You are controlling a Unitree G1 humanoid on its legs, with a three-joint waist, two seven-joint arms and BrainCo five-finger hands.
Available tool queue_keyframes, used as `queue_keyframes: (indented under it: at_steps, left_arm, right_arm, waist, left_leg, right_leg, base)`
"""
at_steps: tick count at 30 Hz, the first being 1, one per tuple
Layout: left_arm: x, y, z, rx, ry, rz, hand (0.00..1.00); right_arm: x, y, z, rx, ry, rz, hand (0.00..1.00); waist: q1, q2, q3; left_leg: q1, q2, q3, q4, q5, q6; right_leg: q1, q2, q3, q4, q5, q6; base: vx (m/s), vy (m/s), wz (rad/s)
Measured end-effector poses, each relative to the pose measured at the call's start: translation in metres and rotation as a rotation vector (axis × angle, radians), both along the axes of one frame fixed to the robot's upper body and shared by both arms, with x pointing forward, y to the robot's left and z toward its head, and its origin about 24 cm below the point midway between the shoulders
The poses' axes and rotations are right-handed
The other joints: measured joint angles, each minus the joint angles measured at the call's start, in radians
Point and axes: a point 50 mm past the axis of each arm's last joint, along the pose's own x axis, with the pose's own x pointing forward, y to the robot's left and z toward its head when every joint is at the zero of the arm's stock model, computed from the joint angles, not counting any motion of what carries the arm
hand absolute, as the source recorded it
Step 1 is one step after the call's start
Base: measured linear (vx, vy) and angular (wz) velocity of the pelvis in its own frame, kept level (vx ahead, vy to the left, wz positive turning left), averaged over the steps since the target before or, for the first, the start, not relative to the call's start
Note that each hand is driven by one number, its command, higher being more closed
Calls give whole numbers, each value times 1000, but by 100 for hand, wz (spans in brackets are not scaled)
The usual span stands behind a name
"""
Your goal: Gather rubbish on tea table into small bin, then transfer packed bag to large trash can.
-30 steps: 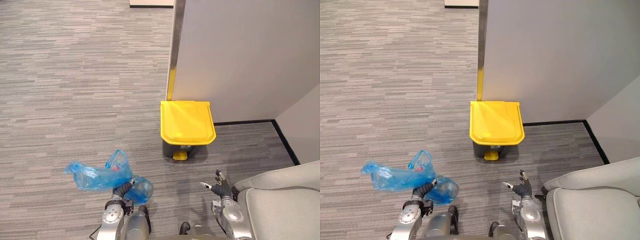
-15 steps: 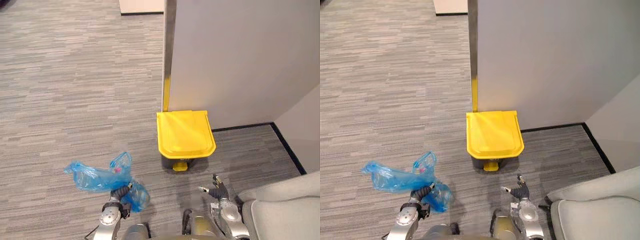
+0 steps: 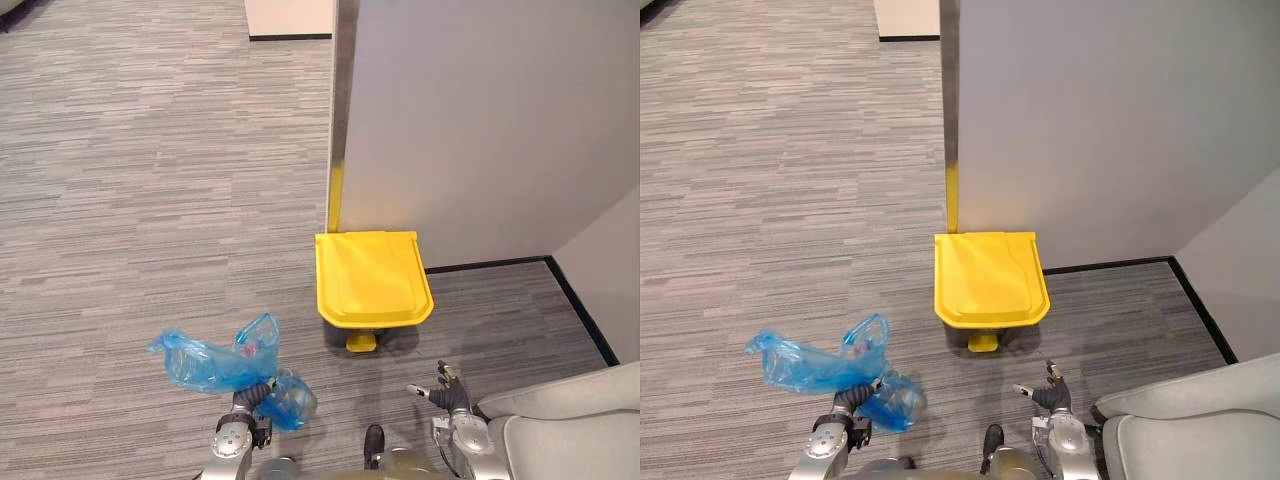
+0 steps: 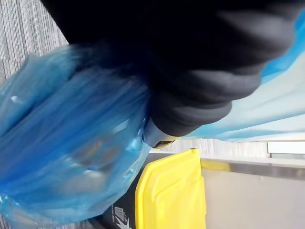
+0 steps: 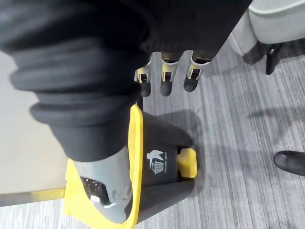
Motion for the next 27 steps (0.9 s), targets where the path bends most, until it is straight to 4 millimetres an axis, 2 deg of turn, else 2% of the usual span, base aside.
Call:
queue_keyframes:
  at_steps: [7,14,17,19,20,21,22,23,24,26,27]
  left_arm:
    - [-4,10,-3,31,23,1,100]
    - [-13,13,-6,38,46,9,100]
    - [-11,13,-5,40,38,15,100]
    - [-13,13,-5,41,45,19,100]
    - [-14,13,-5,42,42,18,100]
    - [-13,13,-3,41,34,15,100]
    - [-8,12,2,42,1,15,100]
    - [-4,11,6,39,-22,12,100]
    - [-1,11,8,41,-34,11,100]
    - [7,15,12,59,-54,3,100]
    - [15,17,17,70,-78,-4,100]
  right_arm:
    - [3,0,1,6,-9,-7,0]
    - [6,0,2,5,-16,-6,0]
    - [10,0,4,2,-27,-4,0]
    - [11,0,5,4,-29,-4,0]
    - [9,1,4,6,-26,-7,0]
    - [6,0,4,9,-24,-18,0]
    - [4,-1,4,20,-30,-46,0]
    - [5,0,5,33,-40,-58,0]
    - [7,1,8,36,-55,-59,0]
    - [12,1,13,37,-86,-61,0]
    - [12,0,13,39,-89,-68,0]
  waist:
    - [1,0,-5]
    - [3,-14,-10]
    - [4,-20,-11]
    - [1,-28,-3]
    - [0,-42,14]
    - [-3,-49,21]
    - [-2,-48,43]
    - [0,-49,55]
    - [2,-51,63]
    - [-1,-57,74]
    - [-4,-71,80]
  left_leg:
    - [-7,-19,-11,-9,19,10]
    - [-38,-19,-4,-8,24,6]
    - [-94,-15,-1,41,-13,5]
    - [-114,-15,4,104,-48,16]
    - [-109,-14,2,150,-86,21]
    - [-99,-17,-7,166,-106,31]
    - [-69,-15,-12,179,-118,43]
    - [-53,-1,-13,196,-132,46]
    - [-45,7,-15,213,-149,43]
    - [-33,20,-19,248,-190,34]
    - [-32,14,-27,265,-216,22]
  right_leg:
    - [54,-6,-11,-129,77,2]
    - [42,-3,4,-167,112,-4]
    - [-65,-7,30,-47,51,11]
    - [-133,-25,47,106,-24,22]
    - [-158,-44,44,224,-86,33]
    - [-165,-62,37,288,-105,59]
    - [-235,-80,25,448,-121,80]
    - [-274,-77,19,493,-152,61]
    - [-292,-75,4,476,-160,52]
    - [-325,-73,-12,354,-137,58]
    - [-327,-76,-27,183,-83,77]
  base:
    - [-25,10,4]
    - [-104,-28,-7]
    - [-86,-11,-21]
    - [-54,41,-21]
    - [-22,33,3]
    - [37,34,12]
    - [95,10,14]
    - [114,10,7]
    - [121,-20,-1]
    - [176,-80,7]
    - [284,-186,34]
